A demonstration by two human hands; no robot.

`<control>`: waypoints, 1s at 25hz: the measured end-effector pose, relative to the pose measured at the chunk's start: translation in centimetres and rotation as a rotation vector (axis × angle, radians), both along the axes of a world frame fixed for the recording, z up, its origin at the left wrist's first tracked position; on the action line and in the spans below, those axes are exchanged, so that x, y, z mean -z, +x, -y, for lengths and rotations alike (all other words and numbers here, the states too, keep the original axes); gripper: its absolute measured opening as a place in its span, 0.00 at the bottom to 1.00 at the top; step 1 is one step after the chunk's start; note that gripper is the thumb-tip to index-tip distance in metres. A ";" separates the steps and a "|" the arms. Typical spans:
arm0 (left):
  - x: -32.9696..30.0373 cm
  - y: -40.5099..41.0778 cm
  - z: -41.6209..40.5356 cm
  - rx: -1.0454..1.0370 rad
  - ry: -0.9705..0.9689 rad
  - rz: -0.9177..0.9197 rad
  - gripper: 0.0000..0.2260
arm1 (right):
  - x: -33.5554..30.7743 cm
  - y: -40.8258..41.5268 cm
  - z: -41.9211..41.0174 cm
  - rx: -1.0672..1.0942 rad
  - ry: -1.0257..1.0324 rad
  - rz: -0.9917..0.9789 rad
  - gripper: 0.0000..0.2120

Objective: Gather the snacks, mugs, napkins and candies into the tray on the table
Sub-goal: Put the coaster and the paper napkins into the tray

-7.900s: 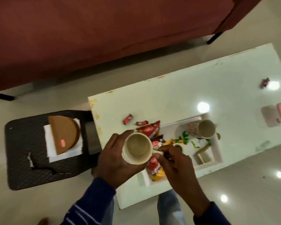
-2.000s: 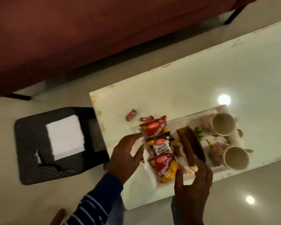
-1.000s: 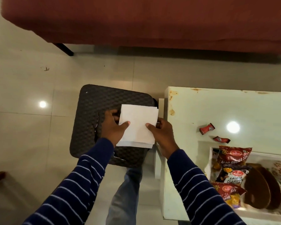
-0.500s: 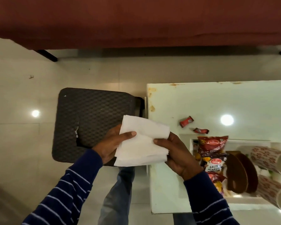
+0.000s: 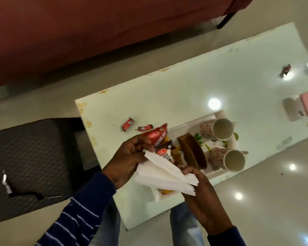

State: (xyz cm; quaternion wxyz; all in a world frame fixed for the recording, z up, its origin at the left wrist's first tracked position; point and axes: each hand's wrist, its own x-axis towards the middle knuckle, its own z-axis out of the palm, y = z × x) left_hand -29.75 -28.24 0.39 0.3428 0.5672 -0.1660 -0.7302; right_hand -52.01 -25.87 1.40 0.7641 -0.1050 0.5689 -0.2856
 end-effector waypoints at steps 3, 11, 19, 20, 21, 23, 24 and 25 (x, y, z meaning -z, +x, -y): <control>0.0 -5.7 3.3 0.125 -0.071 0.174 0.14 | 0.3 -3.1 -0.8 0.231 0.011 -0.117 0.04; 4.0 -13.7 10.2 0.546 -0.321 0.742 0.09 | 2.0 -6.2 0.5 0.676 0.198 -0.004 0.08; 6.6 -14.4 9.7 0.559 -0.322 0.872 0.08 | 3.6 -6.6 2.2 0.681 0.308 -0.069 0.05; 6.5 -14.3 9.3 0.502 -0.312 0.885 0.07 | 4.0 -6.7 2.1 0.681 0.314 -0.071 0.05; 6.3 -14.1 8.8 0.435 -0.296 0.891 0.06 | 4.5 -6.8 2.0 0.673 0.315 -0.088 0.06; 5.9 -14.0 7.2 0.301 -0.243 0.898 0.08 | 4.8 -7.0 1.6 0.565 0.307 -0.240 0.07; 5.5 -14.1 6.4 0.246 -0.200 0.906 0.10 | 4.8 -7.0 1.4 0.483 0.294 -0.382 0.08; 4.9 -14.2 5.5 0.199 -0.146 0.912 0.11 | 4.6 -6.9 1.0 0.403 0.255 -0.557 0.08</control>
